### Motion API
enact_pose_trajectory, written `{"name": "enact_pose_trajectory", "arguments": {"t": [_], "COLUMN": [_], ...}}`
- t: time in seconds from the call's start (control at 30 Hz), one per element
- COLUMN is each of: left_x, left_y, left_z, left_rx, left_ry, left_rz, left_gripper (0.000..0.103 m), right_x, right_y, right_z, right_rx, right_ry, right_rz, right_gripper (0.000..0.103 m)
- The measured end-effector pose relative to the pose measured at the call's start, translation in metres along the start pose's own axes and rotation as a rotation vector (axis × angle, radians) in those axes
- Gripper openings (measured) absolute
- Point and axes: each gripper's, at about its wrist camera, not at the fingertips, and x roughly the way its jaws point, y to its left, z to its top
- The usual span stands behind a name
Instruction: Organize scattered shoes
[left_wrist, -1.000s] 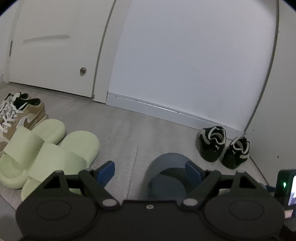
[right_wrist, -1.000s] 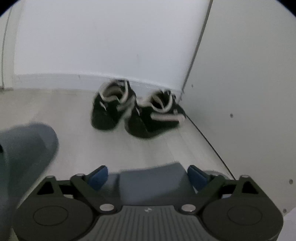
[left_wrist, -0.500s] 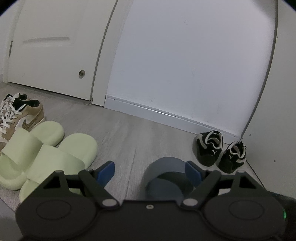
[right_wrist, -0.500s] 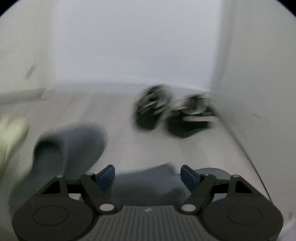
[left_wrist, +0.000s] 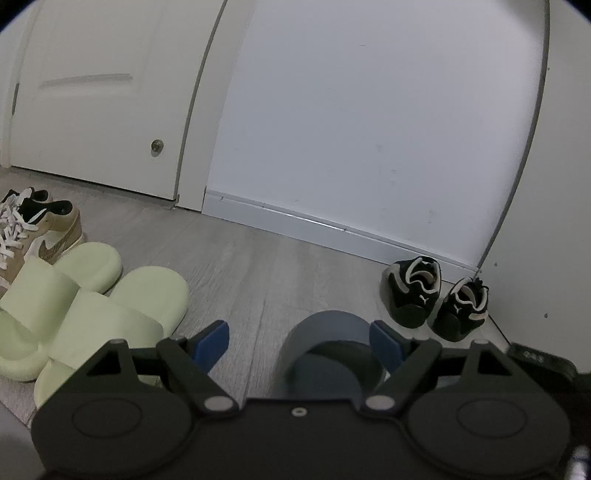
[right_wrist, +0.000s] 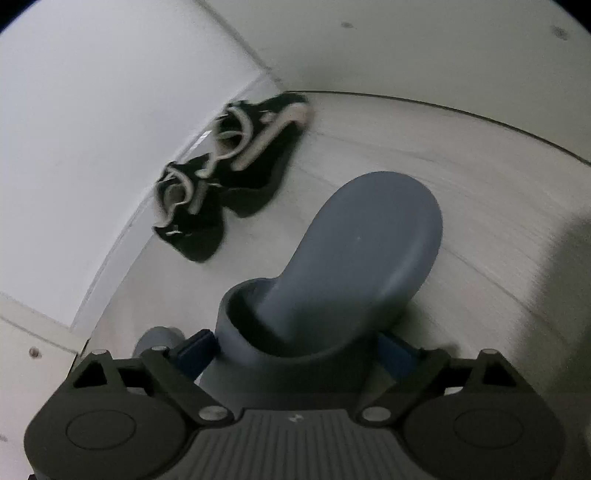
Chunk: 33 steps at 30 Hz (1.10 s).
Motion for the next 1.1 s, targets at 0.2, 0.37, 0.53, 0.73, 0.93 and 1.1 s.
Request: {"name": "enact_pose_trajectory", "arguments": {"t": [0.2, 0.37, 0.53, 0.73, 0.93, 1.1], "left_x": [-0.001, 0.0, 0.0, 0.002, 0.0, 0.001], "left_y": [-0.001, -0.005, 0.001, 0.003, 0.003, 0.002], "left_z": [0.0, -0.002, -0.001, -0.001, 0.0, 0.0], "left_rx": [-0.001, 0.028, 0.0, -0.019, -0.015, -0.018], "left_ry": [-0.008, -0.002, -0.003, 0.002, -0.008, -0.009], "left_rz": [-0.003, -0.009, -0.001, 0.001, -0.007, -0.011], "left_gripper": [0.084, 0.084, 0.084, 0.084, 0.084, 0.084], "right_x": [-0.01, -0.013, 0.026, 0.035, 0.015, 0.009], "right_y": [0.019, 0.034, 0.043, 0.035, 0.028, 0.029], "right_z": [0.0, -0.019, -0.013, 0.004, 0.015, 0.011], "right_rx": [-0.116, -0.161, -0.135, -0.3, -0.437, -0.322], "right_ry": [-0.139, -0.203, -0.107, 0.038, 0.136, 0.037], "right_rz": [-0.018, -0.037, -0.116, -0.058, 0.0, 0.015], "right_gripper": [0.089, 0.103, 0.103, 0.1, 0.098, 0.103]}}
